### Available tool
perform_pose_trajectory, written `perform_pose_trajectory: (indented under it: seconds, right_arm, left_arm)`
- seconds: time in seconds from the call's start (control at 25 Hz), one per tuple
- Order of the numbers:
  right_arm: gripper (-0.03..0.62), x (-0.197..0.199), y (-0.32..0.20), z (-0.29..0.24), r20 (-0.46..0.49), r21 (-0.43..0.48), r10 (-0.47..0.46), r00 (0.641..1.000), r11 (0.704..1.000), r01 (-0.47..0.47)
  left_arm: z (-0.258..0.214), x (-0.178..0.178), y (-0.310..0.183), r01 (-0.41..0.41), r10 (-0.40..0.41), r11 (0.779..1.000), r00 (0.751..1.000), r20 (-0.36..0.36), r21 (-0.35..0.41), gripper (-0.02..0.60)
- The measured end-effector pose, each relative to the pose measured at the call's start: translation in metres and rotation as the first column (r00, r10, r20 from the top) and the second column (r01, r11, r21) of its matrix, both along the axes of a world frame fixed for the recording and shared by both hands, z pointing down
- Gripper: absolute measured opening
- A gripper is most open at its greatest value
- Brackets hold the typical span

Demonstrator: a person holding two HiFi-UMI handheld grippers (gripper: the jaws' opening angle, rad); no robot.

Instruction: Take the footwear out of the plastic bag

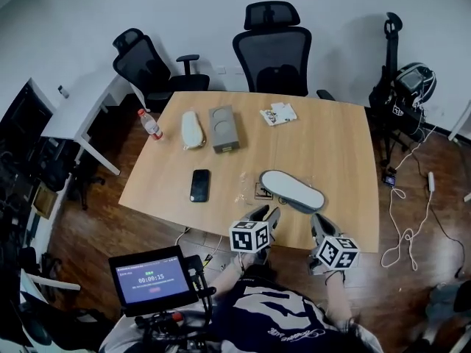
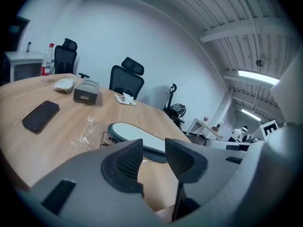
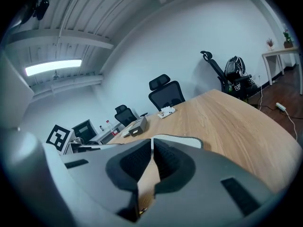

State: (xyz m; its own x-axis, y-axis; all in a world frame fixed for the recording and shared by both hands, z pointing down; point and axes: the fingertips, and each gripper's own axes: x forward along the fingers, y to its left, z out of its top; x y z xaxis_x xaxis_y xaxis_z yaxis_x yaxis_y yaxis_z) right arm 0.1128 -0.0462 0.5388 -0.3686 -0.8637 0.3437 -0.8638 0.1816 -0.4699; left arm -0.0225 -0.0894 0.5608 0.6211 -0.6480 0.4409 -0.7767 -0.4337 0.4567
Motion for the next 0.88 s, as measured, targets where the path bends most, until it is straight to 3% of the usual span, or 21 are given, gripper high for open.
perform_pose_trajectory:
  seconds: [0.36, 0.64, 0.88]
  right_arm:
    - [-0.011, -0.005, 0.069, -0.010, -0.027, 0.010, -0.129, 0.991, 0.992, 0.130]
    - [-0.011, -0.031, 0.100, -0.010, -0.028, 0.026, -0.219, 0.975, 0.975, 0.220]
    - [-0.011, -0.041, 0.117, -0.011, -0.037, 0.026, -0.225, 0.974, 0.974, 0.226]
  left_arm:
    - [-0.020, 0.022, 0.078, 0.095, -0.094, 0.995, 0.995, -0.018, 0.015, 0.152]
    - [-0.019, 0.022, 0.132, 0.097, -0.097, 0.995, 0.995, 0.025, 0.019, 0.152]
    - [-0.021, 0.015, 0.150, 0.095, -0.096, 0.995, 0.995, 0.036, 0.027, 0.152]
